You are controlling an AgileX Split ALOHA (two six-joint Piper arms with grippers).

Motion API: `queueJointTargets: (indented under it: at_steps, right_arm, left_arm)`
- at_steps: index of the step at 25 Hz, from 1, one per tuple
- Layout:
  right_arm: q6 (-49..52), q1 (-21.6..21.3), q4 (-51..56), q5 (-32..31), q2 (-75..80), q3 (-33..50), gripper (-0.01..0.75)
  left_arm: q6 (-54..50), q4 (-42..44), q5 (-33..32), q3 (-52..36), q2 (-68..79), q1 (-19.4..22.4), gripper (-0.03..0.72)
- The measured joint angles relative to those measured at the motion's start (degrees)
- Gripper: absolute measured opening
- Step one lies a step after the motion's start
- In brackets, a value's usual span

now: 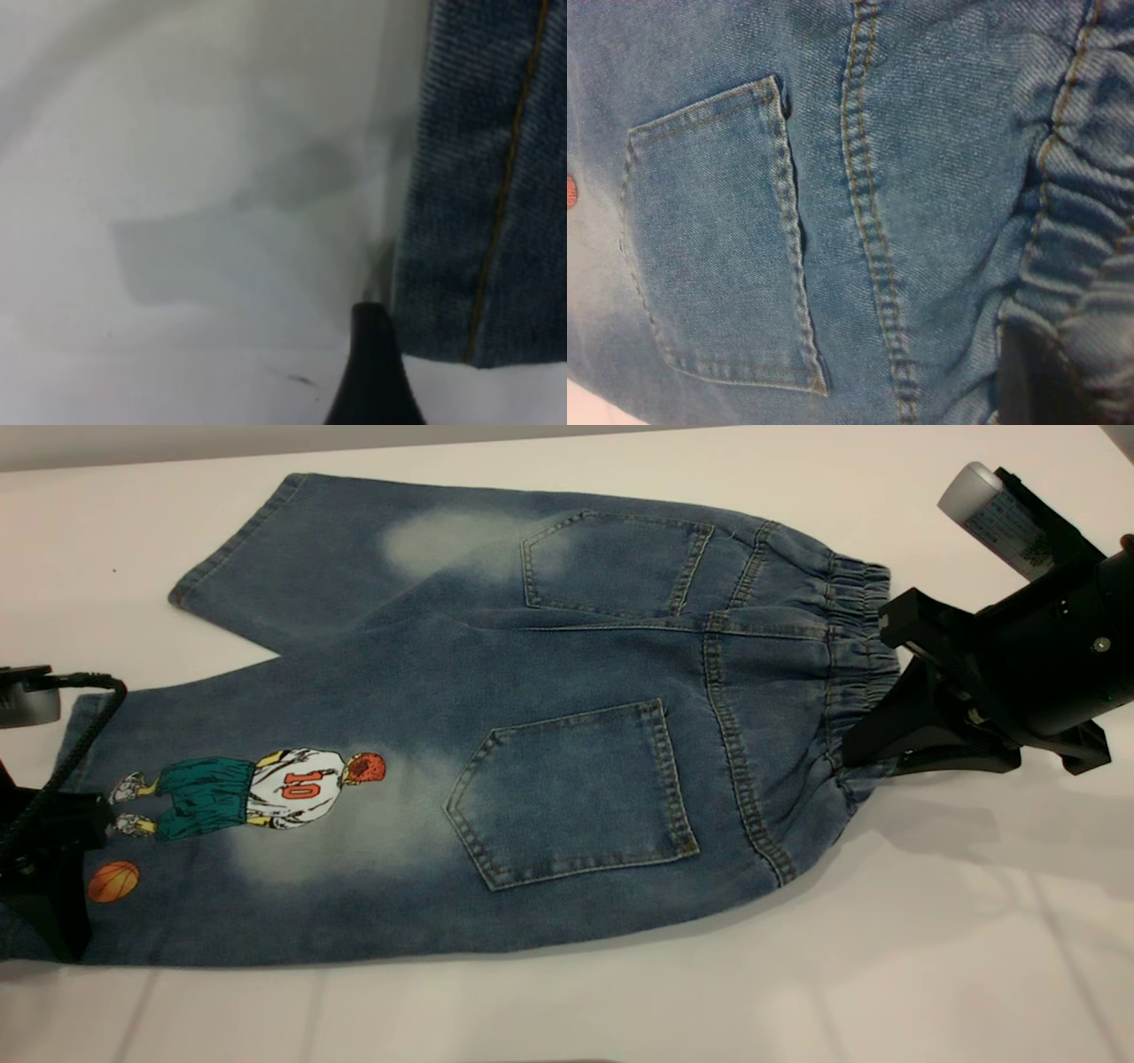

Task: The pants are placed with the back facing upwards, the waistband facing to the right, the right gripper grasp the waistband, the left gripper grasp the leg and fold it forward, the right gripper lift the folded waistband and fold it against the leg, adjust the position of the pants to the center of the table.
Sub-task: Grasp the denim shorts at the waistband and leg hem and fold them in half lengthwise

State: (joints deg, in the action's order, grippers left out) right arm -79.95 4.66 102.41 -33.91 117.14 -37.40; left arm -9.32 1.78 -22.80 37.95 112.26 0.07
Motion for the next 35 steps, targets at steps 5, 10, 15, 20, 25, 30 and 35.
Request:
queueJointTargets:
  at_steps: [5,10,15,20,25,30,35]
  right_arm:
    - [0.0,0.0,0.0,0.0,0.0,0.0,0.046]
    - [-0.3,0.0,0.0,0.0,0.0,0.0,0.048]
    - [-0.9,0.0,-0.1,-0.4,-0.2,0.0,0.036]
    - [2.1,0.0,-4.3,-1.7,-4.6,0.0,0.035]
    - [5.5,0.0,-7.4,-2.6,-13.8,0.0,0.035]
    - [8.2,-1.2,-9.7,-2.0,-16.1,-2.6,0.035]
    - [9.5,-1.3,-10.0,-0.9,-12.3,-8.3,0.035]
  left_arm:
    - [-0.1,0.2,0.2,0.0,0.0,0.0,0.421]
    - [0.0,0.2,0.8,0.0,0.0,0.0,0.153]
    - [0.3,-0.3,0.5,0.0,-0.8,0.0,0.040]
    - [4.1,-3.9,-5.7,1.4,-9.0,0.0,0.040]
    - [6.3,-5.1,-11.1,7.0,-19.9,0.0,0.040]
    - [8.3,-5.0,-11.2,14.0,-21.7,0.0,0.040]
    - [8.6,-5.0,-5.4,18.1,-17.5,0.0,0.040]
